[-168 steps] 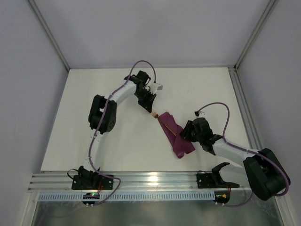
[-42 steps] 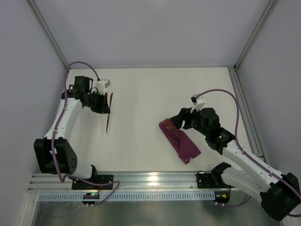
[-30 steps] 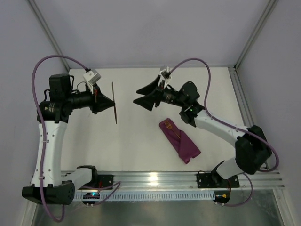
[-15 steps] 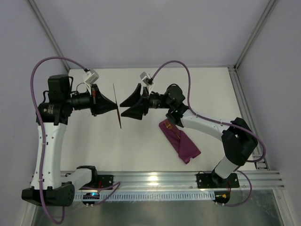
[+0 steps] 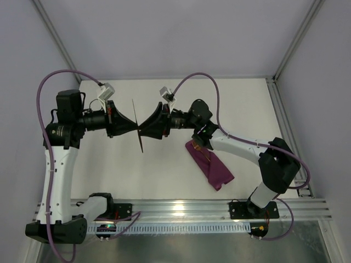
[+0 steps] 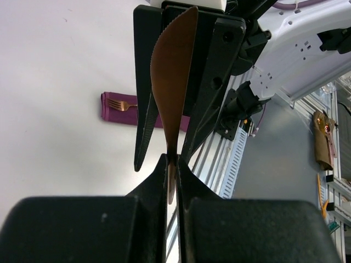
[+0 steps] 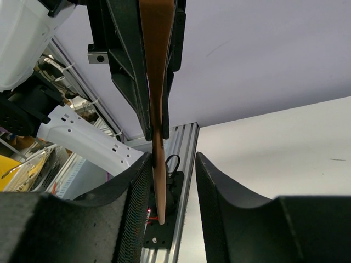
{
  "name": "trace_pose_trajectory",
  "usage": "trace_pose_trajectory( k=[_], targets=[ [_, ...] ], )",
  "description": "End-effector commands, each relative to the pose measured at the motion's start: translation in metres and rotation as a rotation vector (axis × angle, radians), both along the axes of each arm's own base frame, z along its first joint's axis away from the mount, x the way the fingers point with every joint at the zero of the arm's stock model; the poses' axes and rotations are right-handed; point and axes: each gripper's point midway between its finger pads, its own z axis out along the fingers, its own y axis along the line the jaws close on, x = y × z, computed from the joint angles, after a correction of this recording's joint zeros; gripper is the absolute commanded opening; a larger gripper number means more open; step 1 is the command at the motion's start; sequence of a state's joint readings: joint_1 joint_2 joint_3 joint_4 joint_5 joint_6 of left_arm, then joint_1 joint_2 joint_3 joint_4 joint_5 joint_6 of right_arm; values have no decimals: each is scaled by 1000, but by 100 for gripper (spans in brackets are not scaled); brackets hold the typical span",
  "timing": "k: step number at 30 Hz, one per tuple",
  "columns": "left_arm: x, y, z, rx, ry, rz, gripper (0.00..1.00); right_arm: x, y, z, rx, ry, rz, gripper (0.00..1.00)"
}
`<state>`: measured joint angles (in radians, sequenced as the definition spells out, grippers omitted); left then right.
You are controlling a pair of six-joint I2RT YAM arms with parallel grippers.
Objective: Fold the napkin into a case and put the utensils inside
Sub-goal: Pass from the left arm to the right, then stuff the knife into the folded napkin.
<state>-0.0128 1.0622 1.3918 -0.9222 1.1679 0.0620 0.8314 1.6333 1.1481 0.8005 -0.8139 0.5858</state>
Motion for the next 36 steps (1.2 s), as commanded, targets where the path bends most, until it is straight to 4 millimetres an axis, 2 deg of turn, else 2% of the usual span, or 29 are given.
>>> trace_pose_trajectory(
  k=[1,6,7,9,12,14,15,16,17,18,19,20,21,22,23,25,26,28,29,32,36],
  targets=[
    [-3,-3,5,-25,-25,-25,0,-1,4,25,66,-43,-4,41],
    [-3,-3,6,-29,-27,-26,0,-4,8,26,64,-41,9,41],
    [-3,-3,6,-28,-27,-25,0,-6,10,25,63,-39,13,38],
    [-3,-3,5,-29,-23,-26,0,-6,10,25,61,-37,15,30],
    [-3,-2,2,-22,-21,-21,0,-4,11,23,54,-26,5,4],
    [2,1,-5,9,-19,19,0,-2,10,24,45,-24,-11,3],
    [8,4,-10,30,-10,51,14,4,11,16,10,-15,-45,3],
    [12,8,-15,55,-3,87,31,7,8,17,-8,-21,-77,3],
    [23,18,-23,112,0,170,48,15,7,-3,-104,-29,-120,3],
    [27,23,-27,143,-1,209,86,20,4,-11,-155,-40,-163,3],
    [31,30,-31,181,-4,250,95,36,-1,-24,-220,-37,-266,3],
    [40,45,-41,258,-3,345,99,40,-16,-47,-345,-9,-327,3],
    [43,53,-45,293,-5,382,99,49,-27,-63,-424,-62,-392,3],
    [46,60,-49,329,-9,420,99,71,-47,-76,-510,-64,-553,3],
    [50,71,-54,376,-12,469,99,72,-71,-114,-684,-27,-608,3],
    [52,77,-61,409,-12,496,99,92,-113,-147,-880,-45,-798,3],
    [51,79,-63,421,-15,497,99,86,-133,-176,-1017,-16,-815,3],
    [50,79,-70,430,-6,492,99,82,-153,-199,-1113,31,-866,3],
    [50,79,-71,430,-7,488,99,77,-169,-214,-1163,51,-902,3],
    [48,77,-79,425,0,473,99,71,-195,-232,-1207,81,-992,3],
    [47,72,-85,408,6,446,99,68,-213,-244,-1256,70,-1036,3]
  ],
)
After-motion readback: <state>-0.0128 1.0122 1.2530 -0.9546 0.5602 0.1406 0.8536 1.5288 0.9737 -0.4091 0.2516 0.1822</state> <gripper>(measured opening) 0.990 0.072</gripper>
